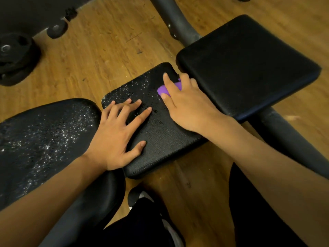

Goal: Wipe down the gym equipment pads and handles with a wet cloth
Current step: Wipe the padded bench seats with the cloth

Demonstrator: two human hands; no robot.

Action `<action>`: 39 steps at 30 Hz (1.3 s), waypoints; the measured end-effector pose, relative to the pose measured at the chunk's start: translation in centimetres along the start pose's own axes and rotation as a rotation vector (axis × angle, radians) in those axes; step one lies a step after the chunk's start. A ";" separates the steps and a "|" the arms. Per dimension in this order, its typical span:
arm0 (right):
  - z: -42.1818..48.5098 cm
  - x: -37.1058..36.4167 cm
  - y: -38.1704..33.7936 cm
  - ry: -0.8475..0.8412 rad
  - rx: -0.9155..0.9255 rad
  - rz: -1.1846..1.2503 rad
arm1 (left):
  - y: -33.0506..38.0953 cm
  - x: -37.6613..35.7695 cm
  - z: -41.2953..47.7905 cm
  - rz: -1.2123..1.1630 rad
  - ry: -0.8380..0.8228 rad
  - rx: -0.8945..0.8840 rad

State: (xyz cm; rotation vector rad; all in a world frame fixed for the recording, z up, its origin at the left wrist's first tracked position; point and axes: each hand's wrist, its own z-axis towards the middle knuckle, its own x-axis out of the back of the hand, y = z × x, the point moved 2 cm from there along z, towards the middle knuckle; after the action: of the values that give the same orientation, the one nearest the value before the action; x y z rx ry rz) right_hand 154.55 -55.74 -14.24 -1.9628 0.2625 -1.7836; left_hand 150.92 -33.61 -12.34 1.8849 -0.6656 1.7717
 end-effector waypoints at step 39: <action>-9.3 0.4 0.7 -0.005 0.023 0.038 | 0.3 -0.1 0.1 0.016 0.000 -0.010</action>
State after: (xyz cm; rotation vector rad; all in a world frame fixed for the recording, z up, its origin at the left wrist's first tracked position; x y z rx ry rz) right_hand 145.69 -58.54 -13.80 -1.9333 0.2753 -1.7499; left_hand 150.76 -33.89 -12.43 1.8783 -0.6894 1.7750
